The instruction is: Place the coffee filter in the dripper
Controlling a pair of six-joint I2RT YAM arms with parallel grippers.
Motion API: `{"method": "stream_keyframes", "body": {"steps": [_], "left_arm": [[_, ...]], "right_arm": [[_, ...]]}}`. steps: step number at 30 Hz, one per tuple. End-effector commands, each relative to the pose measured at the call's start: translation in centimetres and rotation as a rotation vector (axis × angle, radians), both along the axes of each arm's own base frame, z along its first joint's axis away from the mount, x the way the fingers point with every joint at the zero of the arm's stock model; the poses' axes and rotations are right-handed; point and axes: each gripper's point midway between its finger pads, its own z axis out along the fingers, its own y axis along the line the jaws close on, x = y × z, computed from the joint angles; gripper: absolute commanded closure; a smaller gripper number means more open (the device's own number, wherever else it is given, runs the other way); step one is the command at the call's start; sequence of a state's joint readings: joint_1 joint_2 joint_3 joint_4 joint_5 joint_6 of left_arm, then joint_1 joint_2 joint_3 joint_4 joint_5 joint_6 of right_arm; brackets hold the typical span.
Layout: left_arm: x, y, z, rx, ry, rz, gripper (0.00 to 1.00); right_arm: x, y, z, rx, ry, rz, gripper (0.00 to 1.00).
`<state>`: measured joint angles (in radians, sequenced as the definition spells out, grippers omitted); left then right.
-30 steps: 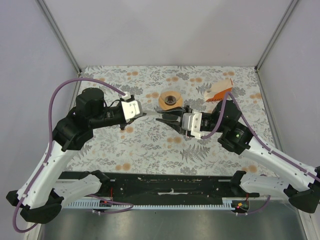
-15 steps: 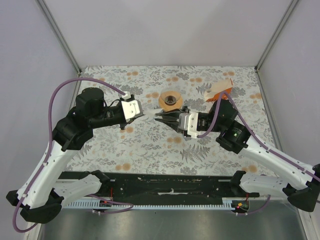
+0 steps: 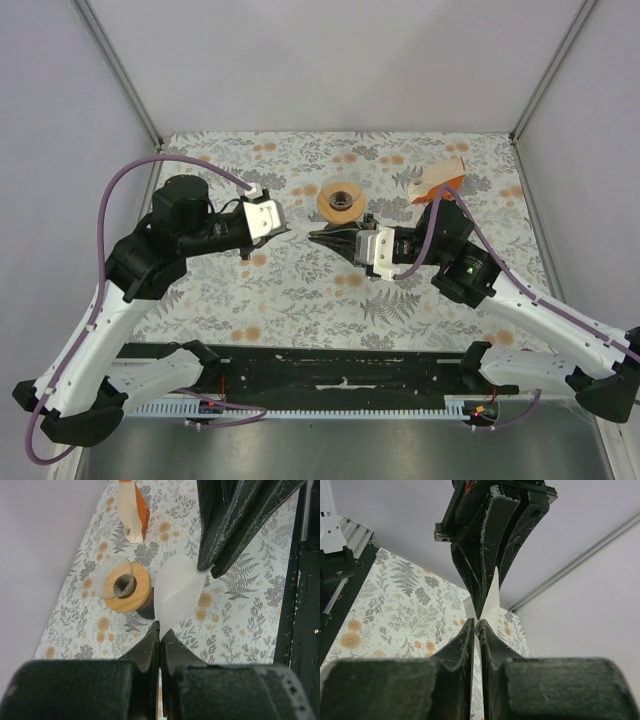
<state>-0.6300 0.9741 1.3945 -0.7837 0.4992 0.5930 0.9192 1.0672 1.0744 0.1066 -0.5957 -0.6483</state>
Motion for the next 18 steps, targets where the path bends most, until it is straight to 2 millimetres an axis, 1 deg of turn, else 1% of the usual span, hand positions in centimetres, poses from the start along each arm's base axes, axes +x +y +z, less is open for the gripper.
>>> {"method": "stream_keyframes", "body": {"steps": [1, 3, 6, 11, 14, 18], "left_arm": [[-0.1, 0.0, 1.6, -0.008, -0.062, -0.017, 0.98], [-0.2, 0.0, 1.6, -0.002, -0.066, -0.026, 0.98], [-0.3, 0.0, 1.3, 0.006, -0.061, -0.034, 0.98], [-0.4, -0.1, 1.3, 0.008, -0.065, -0.039, 0.98], [-0.4, 0.0, 1.3, 0.009, -0.068, -0.036, 0.98], [-0.4, 0.0, 1.4, 0.008, -0.071, -0.038, 0.98]], "right_arm": [[0.4, 0.0, 2.6, 0.049, -0.023, -0.032, 0.87], [1.4, 0.3, 2.9, 0.047, 0.006, -0.071, 0.88], [2.0, 0.6, 3.4, 0.048, 0.014, -0.087, 0.84], [2.1, 0.8, 3.5, 0.05, 0.013, -0.085, 0.8], [2.4, 1.0, 3.1, 0.038, 0.02, -0.09, 0.75], [2.2, 1.3, 2.7, 0.018, 0.028, -0.076, 0.69]]}}
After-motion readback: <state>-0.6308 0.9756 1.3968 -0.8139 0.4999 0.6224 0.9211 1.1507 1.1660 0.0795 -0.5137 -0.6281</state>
